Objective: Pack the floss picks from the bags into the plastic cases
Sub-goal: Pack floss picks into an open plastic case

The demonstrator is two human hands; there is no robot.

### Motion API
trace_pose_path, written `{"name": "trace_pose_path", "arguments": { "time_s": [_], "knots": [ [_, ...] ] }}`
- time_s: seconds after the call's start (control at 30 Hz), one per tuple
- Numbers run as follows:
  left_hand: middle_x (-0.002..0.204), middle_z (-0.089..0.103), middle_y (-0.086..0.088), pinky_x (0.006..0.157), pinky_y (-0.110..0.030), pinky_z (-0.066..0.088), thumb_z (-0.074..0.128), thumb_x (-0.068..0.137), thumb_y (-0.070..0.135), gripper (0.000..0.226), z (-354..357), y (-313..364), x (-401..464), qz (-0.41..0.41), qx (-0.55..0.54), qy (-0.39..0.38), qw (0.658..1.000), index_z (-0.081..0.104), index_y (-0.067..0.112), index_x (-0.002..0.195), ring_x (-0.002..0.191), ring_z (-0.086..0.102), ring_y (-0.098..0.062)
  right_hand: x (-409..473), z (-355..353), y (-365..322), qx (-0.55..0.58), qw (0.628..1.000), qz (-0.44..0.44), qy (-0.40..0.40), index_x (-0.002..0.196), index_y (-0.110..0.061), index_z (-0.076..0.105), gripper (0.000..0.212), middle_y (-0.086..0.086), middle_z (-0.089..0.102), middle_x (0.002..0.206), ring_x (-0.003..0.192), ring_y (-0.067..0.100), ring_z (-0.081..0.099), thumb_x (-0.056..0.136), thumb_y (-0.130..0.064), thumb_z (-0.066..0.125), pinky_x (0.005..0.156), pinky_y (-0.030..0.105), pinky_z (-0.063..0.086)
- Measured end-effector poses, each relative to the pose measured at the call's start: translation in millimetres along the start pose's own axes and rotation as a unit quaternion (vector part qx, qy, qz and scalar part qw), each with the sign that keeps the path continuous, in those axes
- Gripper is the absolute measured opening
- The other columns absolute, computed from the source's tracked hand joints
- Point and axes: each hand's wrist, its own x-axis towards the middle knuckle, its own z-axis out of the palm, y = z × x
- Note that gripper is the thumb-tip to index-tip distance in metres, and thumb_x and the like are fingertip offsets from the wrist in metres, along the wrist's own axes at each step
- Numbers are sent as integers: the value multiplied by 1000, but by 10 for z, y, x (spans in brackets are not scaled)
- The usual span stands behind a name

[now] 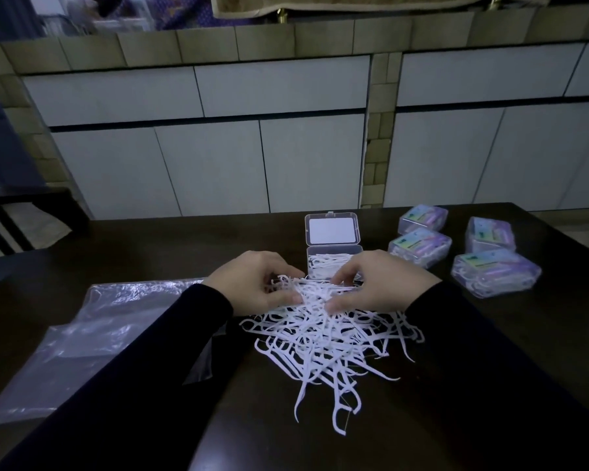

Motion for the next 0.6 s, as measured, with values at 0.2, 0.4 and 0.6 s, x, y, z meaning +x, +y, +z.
{"name": "trace_pose_path", "arguments": {
  "time_s": [0.2,0.4,0.6],
  "knots": [
    [93,53,22,68,-14,36,63,89,37,19,18,132,4,-11,32,4,999,69,32,107,77,50,4,-17,3,15,19,1000,-18,-10,104,-31,65,35,-14,61,91,84,2,56,80,-56,68,70,21,45],
    [87,53,22,68,-15,36,62,91,29,6,20,165,-4,-15,18,15,1000,64,35,93,77,50,2,-22,-14,48,47,999,-20,16,90,-34,63,19,-15,54,98,91,4,53,81,-48,70,80,26,46],
    [87,57,20,70,-20,42,63,91,26,12,36,182,-11,-35,-10,52,998,59,36,86,80,54,-2,-40,-44,90,97,995,-27,9,86,-31,63,11,-13,60,86,72,1,52,84,-40,70,59,17,35]
  ]
}}
